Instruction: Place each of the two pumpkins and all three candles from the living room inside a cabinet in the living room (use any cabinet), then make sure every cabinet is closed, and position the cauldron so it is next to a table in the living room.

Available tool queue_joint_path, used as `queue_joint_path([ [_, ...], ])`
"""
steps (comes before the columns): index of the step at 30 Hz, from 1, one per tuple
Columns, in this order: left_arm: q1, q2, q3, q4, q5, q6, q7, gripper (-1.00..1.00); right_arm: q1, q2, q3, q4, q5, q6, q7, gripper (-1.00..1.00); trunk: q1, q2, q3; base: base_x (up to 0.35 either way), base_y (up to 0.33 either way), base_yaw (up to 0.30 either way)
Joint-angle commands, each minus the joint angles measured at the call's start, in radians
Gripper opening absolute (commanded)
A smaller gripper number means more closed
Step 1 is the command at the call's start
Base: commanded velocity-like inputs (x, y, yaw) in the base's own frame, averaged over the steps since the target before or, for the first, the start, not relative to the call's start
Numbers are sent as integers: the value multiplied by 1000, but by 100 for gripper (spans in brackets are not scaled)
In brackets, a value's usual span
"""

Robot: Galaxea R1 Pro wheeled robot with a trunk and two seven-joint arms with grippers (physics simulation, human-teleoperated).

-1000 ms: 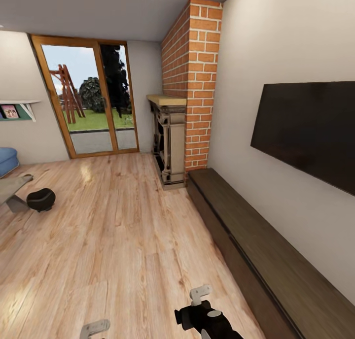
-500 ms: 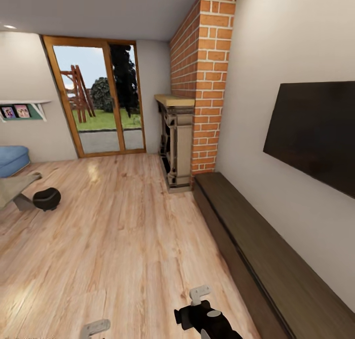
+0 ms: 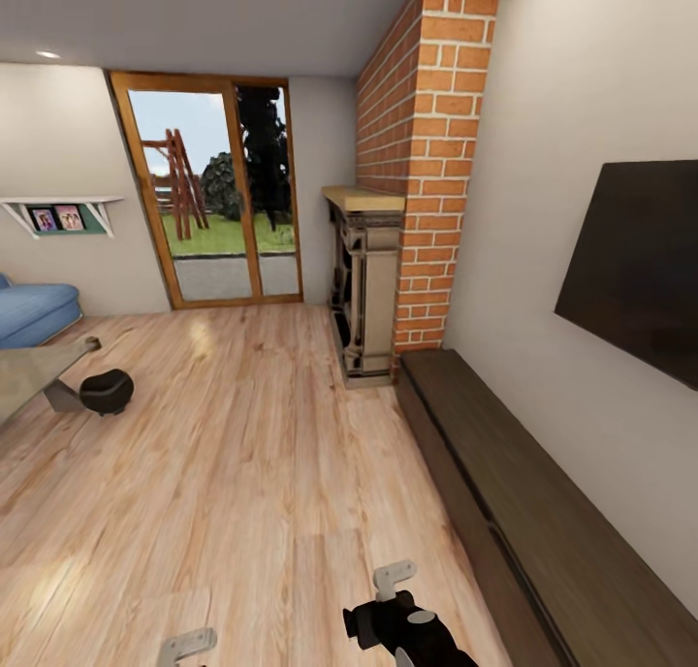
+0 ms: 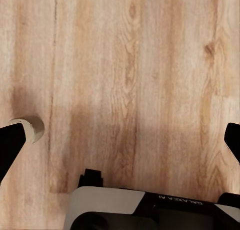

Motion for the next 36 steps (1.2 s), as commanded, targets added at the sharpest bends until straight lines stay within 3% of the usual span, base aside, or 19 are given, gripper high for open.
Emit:
queue_joint_path([
  [1, 0, 0, 0, -1, 10, 5, 3, 100, -1, -1, 3, -2, -11, 3, -10, 100, 1, -1, -1, 173, 47, 5],
  [10, 0, 0, 3, -1, 11, 8, -1, 100, -1, -3, 2, -1, -11, 3, -10, 100, 1, -1, -1, 47, 13, 1],
  [16, 0, -1, -1, 0, 9, 7, -1, 100, -1, -7, -6, 5, -15, 3, -9, 100, -22, 41, 17, 4, 1, 0],
  [20, -3, -2, -3, 7, 9, 12, -1, 100, -1, -18, -30, 21, -25, 4, -9, 100, -38, 69, 30, 0, 0, 0],
  [22, -10, -6, -5, 12, 8, 17, -1, 100, -1, -20, -63, 26, -27, 5, -9, 100, -45, 83, 36, 0, 0, 0],
  [27, -88, -17, -13, 69, 3, 52, 3, 100, -1, -19, -114, 32, -29, 9, -10, 100, -65, 118, 52, 0, 0, 0],
  [33, -248, -20, -16, 316, 1, 50, 9, 100, -1, -24, -122, 43, -29, -25, -8, 100, -88, 160, 71, 0, 0, 0],
  [36, -284, -20, -16, 389, 1, 5, 9, 100, -1, -25, -121, 56, -29, -57, -8, 100, -99, 181, 80, 0, 0, 0],
])
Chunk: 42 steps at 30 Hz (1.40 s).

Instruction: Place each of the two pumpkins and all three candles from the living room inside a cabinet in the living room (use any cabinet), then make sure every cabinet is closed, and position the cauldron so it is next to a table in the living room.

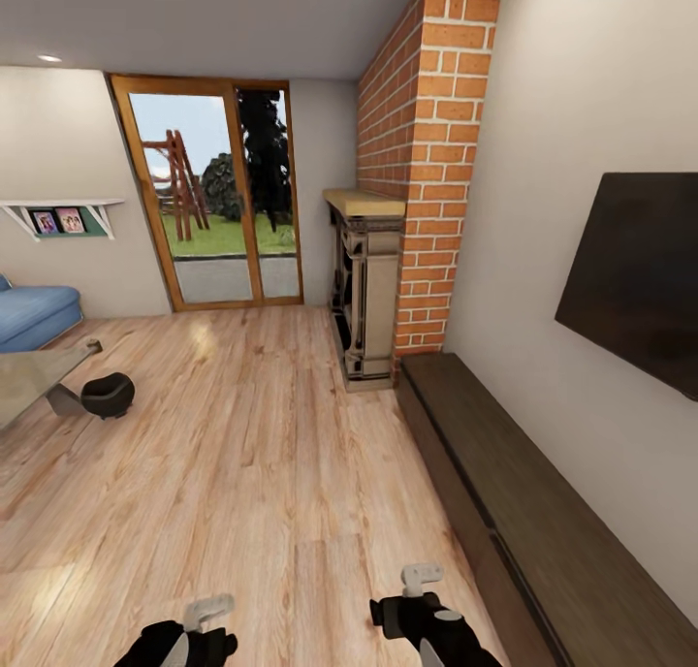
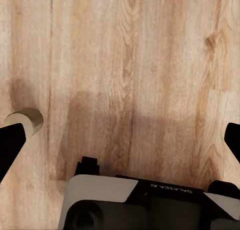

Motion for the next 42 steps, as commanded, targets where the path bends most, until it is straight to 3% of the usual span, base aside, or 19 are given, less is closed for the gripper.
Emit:
queue_joint_path([
  [1, -5, 0, 0, 10, 9, -5, 4, 100, -1, -1, 4, 2, -10, -4, -10, 100, -4, 6, 2, 0, 0, 0],
  [14, -24, 0, 2, 53, 15, -72, 5, 100, -1, 5, 7, 17, -2, -33, -10, 100, -54, 97, 42, 0, 0, 0],
  [31, -24, 0, 5, 53, 22, -80, -4, 100, 0, 9, 9, 59, -9, -72, -15, 100, -119, 216, 93, 0, 0, 3],
  [42, -24, 0, 5, 53, 23, -80, -4, 100, 3, 9, 7, 88, -10, -74, -13, 100, -161, 293, 113, 0, 0, 145],
])
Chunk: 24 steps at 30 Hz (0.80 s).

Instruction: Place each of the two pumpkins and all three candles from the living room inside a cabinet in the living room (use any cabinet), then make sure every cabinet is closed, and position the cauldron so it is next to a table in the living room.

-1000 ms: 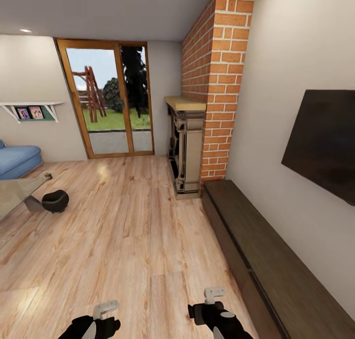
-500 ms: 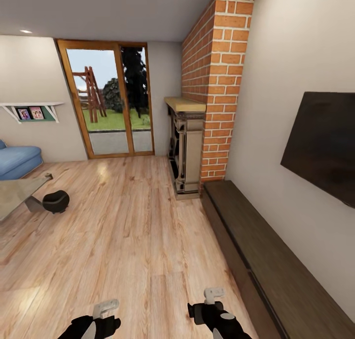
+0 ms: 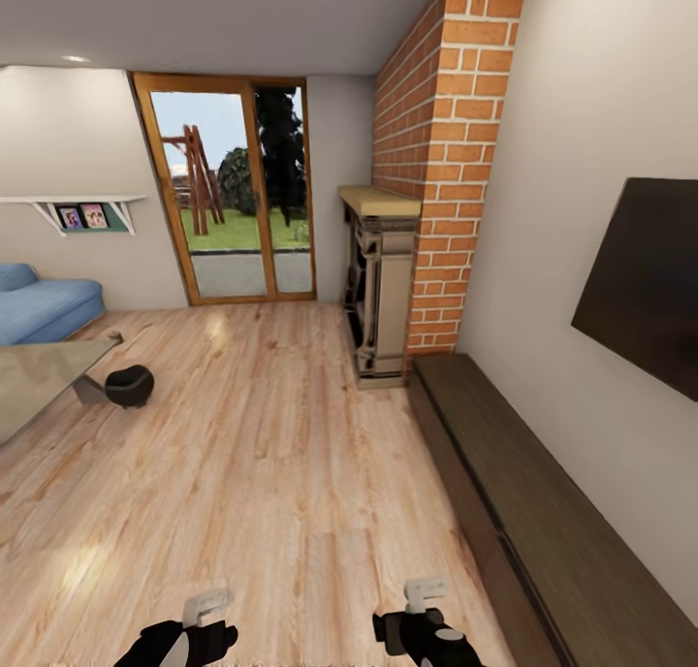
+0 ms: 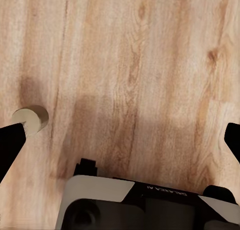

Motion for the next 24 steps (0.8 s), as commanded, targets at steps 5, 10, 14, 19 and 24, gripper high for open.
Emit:
queue_joint_path([
  [5, 0, 0, -1, -2, 9, 6, 3, 100, -1, -2, 3, 5, -11, 2, -8, 100, -7, 12, -2, 0, 0, 203],
  [10, 0, 0, -2, -9, 8, 6, 3, 100, 0, -5, 3, 7, -11, -9, -8, 100, -7, 12, -5, 0, 0, 124],
  [14, 0, 0, -3, -10, 7, -1, 3, 100, 0, -6, 2, 15, -11, -19, -7, 100, -7, 12, -6, 25, 0, 34],
  [19, 0, 0, -3, -8, 4, -5, 5, 100, 1, -4, 3, 23, -11, -25, -6, 100, -7, 12, -6, 233, 0, 8],
  [24, 0, 0, -2, -7, 5, -6, 5, 100, 1, -6, 3, 25, -11, -26, -6, 100, -7, 12, -6, 313, -31, 6],
])
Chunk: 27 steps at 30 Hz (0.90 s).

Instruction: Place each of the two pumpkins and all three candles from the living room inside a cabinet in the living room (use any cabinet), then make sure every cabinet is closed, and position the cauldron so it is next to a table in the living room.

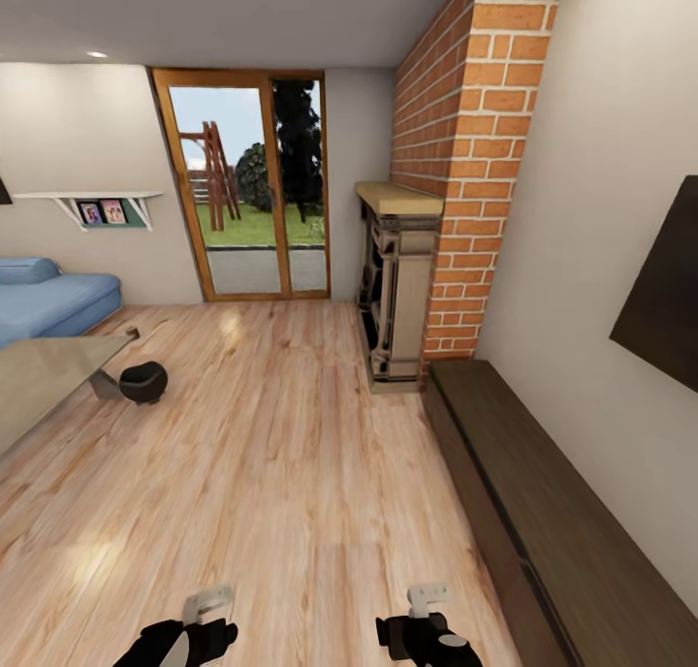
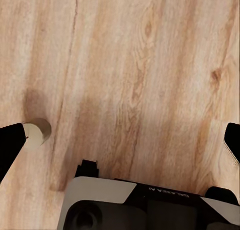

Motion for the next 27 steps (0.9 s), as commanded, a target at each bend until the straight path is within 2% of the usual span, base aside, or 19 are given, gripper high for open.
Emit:
queue_joint_path([
  [1, -1, 0, 0, -2, 9, 6, 4, 100, -1, 0, 5, -2, -10, 3, -9, 100, 1, -2, -2, 327, -15, 47],
  [11, -1, 0, 1, 2, 11, 6, 3, 100, -1, 2, 6, -2, -10, 3, -9, 100, 1, -2, -2, 314, 16, 137],
  [27, 0, 0, 2, 2, 12, 6, 2, 100, -1, 2, 8, -1, -10, 3, -9, 100, 1, -2, -2, 326, 6, 13],
])
